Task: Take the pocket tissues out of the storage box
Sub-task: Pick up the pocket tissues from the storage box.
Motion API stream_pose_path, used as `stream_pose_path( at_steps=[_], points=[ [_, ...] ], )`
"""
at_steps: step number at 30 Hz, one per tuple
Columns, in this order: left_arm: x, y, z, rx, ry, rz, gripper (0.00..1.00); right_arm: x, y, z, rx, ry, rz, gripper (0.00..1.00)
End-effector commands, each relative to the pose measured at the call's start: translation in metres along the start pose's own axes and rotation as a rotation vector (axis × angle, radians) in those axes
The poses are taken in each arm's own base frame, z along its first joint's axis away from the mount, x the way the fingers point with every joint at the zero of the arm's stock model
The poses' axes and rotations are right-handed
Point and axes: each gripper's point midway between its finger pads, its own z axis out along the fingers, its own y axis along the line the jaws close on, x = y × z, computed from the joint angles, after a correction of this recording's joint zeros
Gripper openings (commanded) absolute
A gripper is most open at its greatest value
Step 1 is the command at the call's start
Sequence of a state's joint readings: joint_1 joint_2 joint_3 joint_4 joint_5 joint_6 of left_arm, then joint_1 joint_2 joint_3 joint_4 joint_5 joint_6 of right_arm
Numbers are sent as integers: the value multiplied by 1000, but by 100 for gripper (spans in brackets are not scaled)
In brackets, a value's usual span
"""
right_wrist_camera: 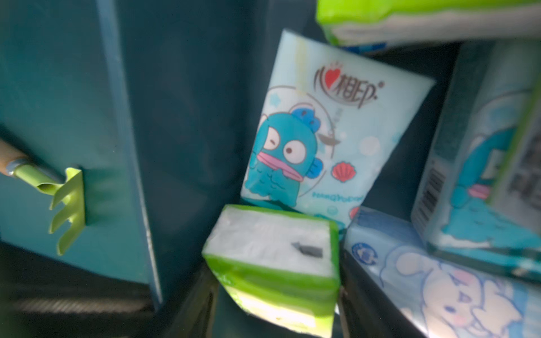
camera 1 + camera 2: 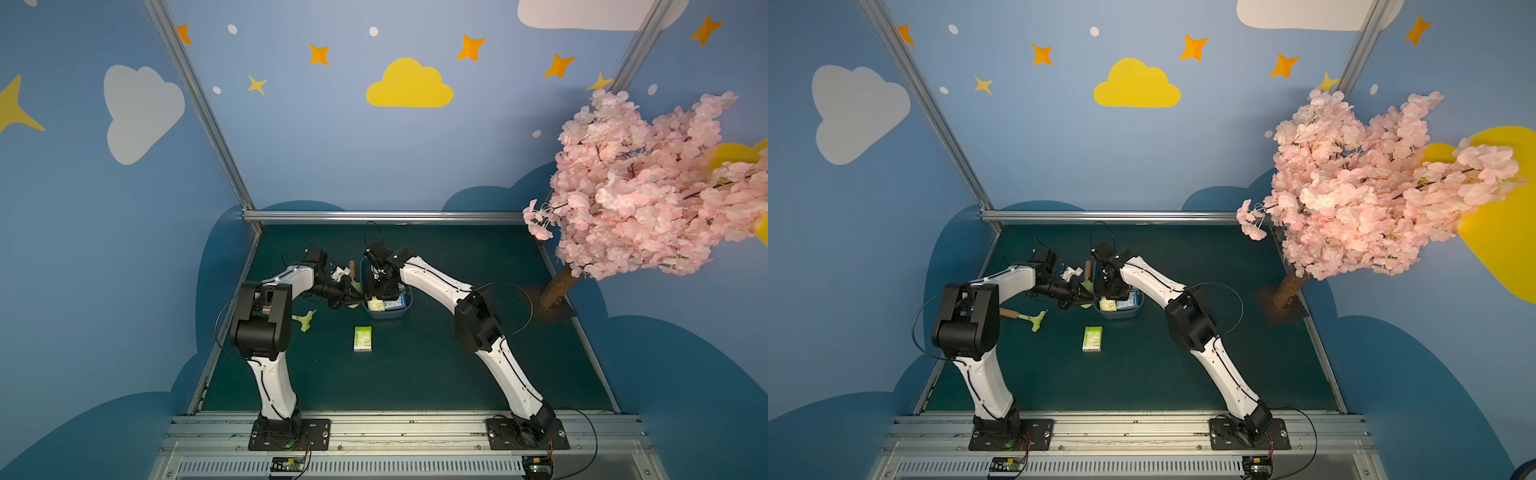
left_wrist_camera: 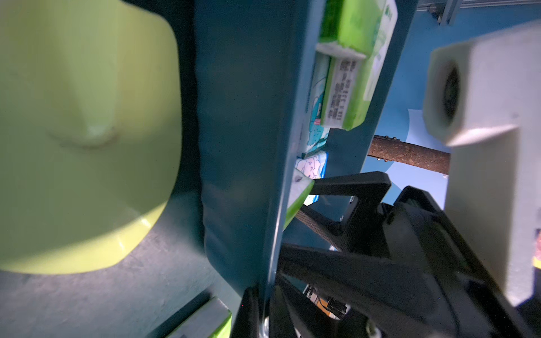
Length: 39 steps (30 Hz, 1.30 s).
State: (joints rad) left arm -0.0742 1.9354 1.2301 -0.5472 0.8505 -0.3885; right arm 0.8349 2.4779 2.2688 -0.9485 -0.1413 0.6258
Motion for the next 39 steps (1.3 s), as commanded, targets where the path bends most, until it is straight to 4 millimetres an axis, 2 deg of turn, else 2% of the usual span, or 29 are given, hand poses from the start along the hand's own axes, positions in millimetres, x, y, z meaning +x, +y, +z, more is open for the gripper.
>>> stream_pose_path(
  at_steps=[1, 3, 8, 16, 20, 24, 30, 34, 39],
  points=[
    [8, 4, 1, -17, 11, -34, 7, 6, -6, 7, 48, 16, -12, 56],
    [9, 4, 0, -17, 10, -34, 6, 6, -5, 2, 54, 3, -18, 49],
    [10, 4, -1, -24, 5, -29, 7, 3, -3, -20, 67, -42, -27, 43],
    [12, 2, -12, -34, -19, -19, 17, 1, 0, -58, 73, -108, -31, 42],
    [13, 2, -26, -18, -46, -24, 22, 4, 0, -76, 70, -128, -27, 42],
    [16, 1, -42, -7, -80, -24, 32, 9, 0, -93, 60, -145, -20, 42],
    [26, 3, -67, 12, -138, -39, 42, 28, 6, -121, 20, -153, -9, 41],
    [40, 1, -76, 4, -165, -33, 51, 49, 10, -137, 4, -154, -1, 41],
    [61, 4, -84, -33, -208, -18, 61, 77, 12, -139, -18, -139, 26, 41]
  ],
)
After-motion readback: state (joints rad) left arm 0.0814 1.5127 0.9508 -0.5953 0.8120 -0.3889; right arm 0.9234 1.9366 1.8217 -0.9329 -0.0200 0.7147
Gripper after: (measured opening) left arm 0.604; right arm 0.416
